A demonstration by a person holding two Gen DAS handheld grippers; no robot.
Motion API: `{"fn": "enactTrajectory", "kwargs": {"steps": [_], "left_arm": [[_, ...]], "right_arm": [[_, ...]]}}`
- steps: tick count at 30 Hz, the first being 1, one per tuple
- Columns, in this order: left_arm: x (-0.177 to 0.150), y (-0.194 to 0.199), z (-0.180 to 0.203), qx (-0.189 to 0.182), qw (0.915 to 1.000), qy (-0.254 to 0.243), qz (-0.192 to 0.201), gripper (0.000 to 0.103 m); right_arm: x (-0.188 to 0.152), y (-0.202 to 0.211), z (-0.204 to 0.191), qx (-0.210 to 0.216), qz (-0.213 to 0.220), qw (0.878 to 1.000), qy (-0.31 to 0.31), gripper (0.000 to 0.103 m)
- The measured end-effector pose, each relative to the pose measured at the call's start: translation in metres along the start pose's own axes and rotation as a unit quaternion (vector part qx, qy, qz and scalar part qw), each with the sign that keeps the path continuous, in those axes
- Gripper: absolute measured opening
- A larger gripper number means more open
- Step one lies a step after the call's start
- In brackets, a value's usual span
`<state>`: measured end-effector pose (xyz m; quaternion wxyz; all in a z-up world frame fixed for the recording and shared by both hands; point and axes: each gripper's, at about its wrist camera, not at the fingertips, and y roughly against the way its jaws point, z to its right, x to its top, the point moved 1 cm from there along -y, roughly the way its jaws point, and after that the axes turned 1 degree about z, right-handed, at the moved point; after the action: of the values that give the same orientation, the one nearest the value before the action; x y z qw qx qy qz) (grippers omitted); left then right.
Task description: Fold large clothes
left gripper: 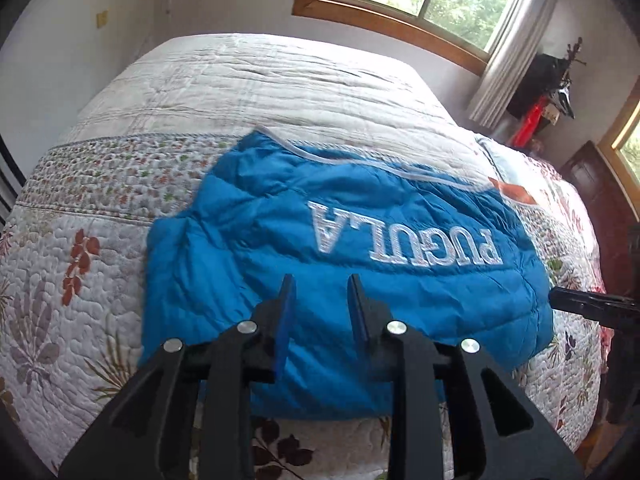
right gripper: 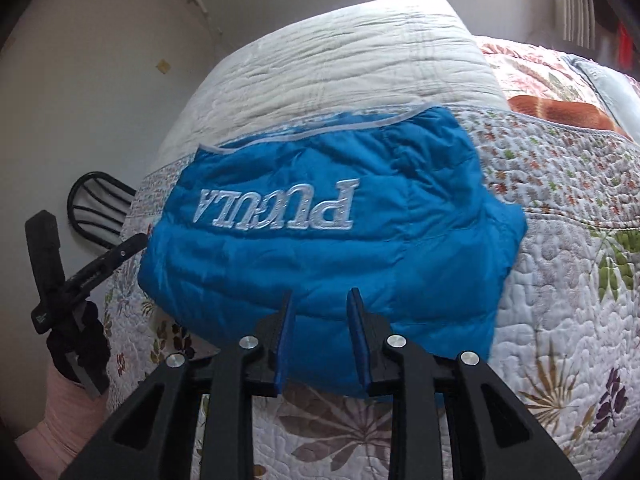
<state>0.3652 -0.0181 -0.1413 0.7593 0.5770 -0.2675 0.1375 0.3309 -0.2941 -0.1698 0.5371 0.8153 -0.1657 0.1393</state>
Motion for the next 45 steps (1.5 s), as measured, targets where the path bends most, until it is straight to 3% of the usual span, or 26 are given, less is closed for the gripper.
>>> {"fn": "enactTrajectory", "kwargs": {"steps": [6, 11, 15, 26, 28, 31, 32, 33, 34, 35, 36, 38, 41, 45], "left_arm": [[-0.024, -0.046, 0.022, 0.024, 0.9984, -0.036, -0.037, 0.026], [-0.040, -0.071, 0.005, 0.003, 0.9977, -0.032, -0.059, 0.027], [-0.047, -0.079, 0.002, 0.010, 0.9976, -0.040, -0.056, 0.027], [-0.043, -0.087, 0.003, 0.019, 0.9966, -0.019, -0.078, 0.026], [-0.036, -0.081, 0.003, 0.012, 0.9957, -0.007, -0.091, 0.025], [-0.022, -0.056, -0.007, -0.006, 0.9961, 0.019, -0.086, 0.028], [-0.019, -0.043, -0.014, -0.010, 0.9970, 0.025, -0.073, 0.033], [-0.018, -0.031, -0.020, -0.013, 0.9977, 0.029, -0.059, 0.038], [-0.015, -0.019, -0.030, -0.012, 0.9983, 0.031, -0.047, 0.053], [-0.012, -0.009, -0.041, -0.005, 0.9986, 0.036, -0.037, 0.060], [-0.009, -0.001, -0.052, 0.002, 0.9988, 0.040, -0.028, 0.061], [-0.004, 0.011, -0.077, 0.013, 0.9983, 0.054, -0.020, 0.073], [0.003, 0.007, -0.114, 0.027, 0.9956, 0.085, -0.029, 0.075], [-0.001, -0.005, -0.151, 0.003, 0.9901, 0.132, -0.050, 0.075]], "right_arm": [[-0.007, -0.054, -0.008, -0.044, -0.039, 0.998, 0.011, 0.025], [-0.018, -0.084, 0.009, -0.040, -0.065, 0.997, -0.001, 0.016], [-0.020, -0.093, 0.016, -0.038, -0.069, 0.997, -0.007, 0.010], [-0.020, -0.097, 0.016, -0.045, -0.078, 0.996, 0.002, 0.009], [-0.014, -0.086, 0.016, -0.023, -0.076, 0.997, -0.012, 0.012], [-0.015, -0.044, 0.022, -0.008, -0.030, 0.999, -0.020, 0.029], [-0.016, -0.027, 0.026, -0.009, -0.011, 1.000, -0.022, 0.042], [-0.016, -0.011, 0.032, -0.009, 0.007, 1.000, -0.028, 0.048], [-0.017, 0.003, 0.040, -0.010, 0.021, 0.999, -0.037, 0.055], [-0.017, 0.015, 0.050, -0.010, 0.030, 0.998, -0.049, 0.059], [-0.018, 0.024, 0.061, -0.010, 0.034, 0.997, -0.062, 0.067], [-0.017, 0.034, 0.081, -0.009, 0.043, 0.996, -0.082, 0.076], [-0.015, 0.032, 0.113, -0.005, 0.033, 0.993, -0.114, 0.077], [-0.011, 0.021, 0.138, 0.029, 0.019, 0.989, -0.146, 0.079]]}}
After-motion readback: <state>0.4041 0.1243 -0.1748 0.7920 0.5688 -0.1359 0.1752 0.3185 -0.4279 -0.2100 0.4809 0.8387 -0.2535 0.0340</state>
